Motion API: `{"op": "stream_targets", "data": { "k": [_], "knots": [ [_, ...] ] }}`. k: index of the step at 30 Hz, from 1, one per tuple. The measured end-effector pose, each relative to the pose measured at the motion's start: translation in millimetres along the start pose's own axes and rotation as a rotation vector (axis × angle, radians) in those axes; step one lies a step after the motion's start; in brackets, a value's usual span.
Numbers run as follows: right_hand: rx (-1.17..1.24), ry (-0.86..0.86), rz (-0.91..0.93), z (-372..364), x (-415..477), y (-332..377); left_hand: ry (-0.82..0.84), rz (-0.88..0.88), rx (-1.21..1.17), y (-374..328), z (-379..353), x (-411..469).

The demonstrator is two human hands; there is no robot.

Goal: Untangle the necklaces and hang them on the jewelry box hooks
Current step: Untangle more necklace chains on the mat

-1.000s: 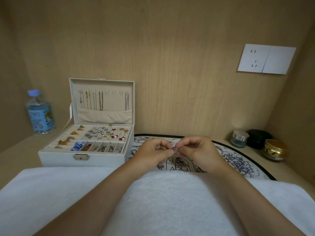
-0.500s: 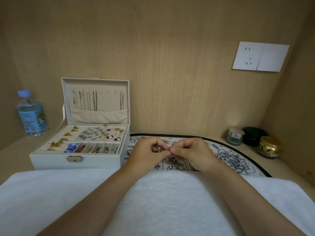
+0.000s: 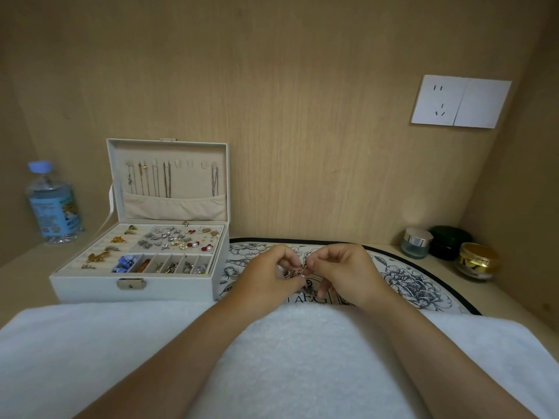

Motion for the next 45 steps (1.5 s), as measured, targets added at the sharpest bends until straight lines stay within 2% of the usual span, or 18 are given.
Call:
{"op": "stream_targets", "data": {
  "k": [5,10,15,22,28,32,36,41,45],
  "knots": [
    [0.066,0.024,-0.004,-4,1,0,0.049,0.068,-0.027,8,-4,1],
    [0.037,0.071,0.024,-10,3,2,0.087,0.159,-0.223,18,-9,4],
    [0.034,0.083,0.011,-14,3,2,0.043,0.098,-0.342,13,0,2],
    [-0.043,0.056,-0.031,-5,1,-3,-0.146,0.079,-0.566,15,20,-3],
    [0.067,0.143,-0.030,-18,3,-1,-0.105,0.060,-0.534,9,17,-2],
    [0.027,0.132,-0.095,-17,4,-9,-0.063,0.066,-0.579,8,9,-1],
    [0.021,0.114,-0.020,-15,3,2,-0.066,0.082,-0.626,10,8,-2],
    [0.081,0.047,0.115,-6,4,15,-0.171,0.119,-0.719,20,17,-4],
    [0.003,0.130,0.168,-17,0,25,-0.154,0.065,-0.667,10,17,-4]
  ]
}}
Point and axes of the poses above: each hand's wrist, its own x-axis towards the middle knuckle, its own z-axis out of the back of the hand, y = z × x, the point moved 10 cm from there along x, towards the middle knuckle, and after that the axes turned 13 degrees about y, right-handed, at the moved point
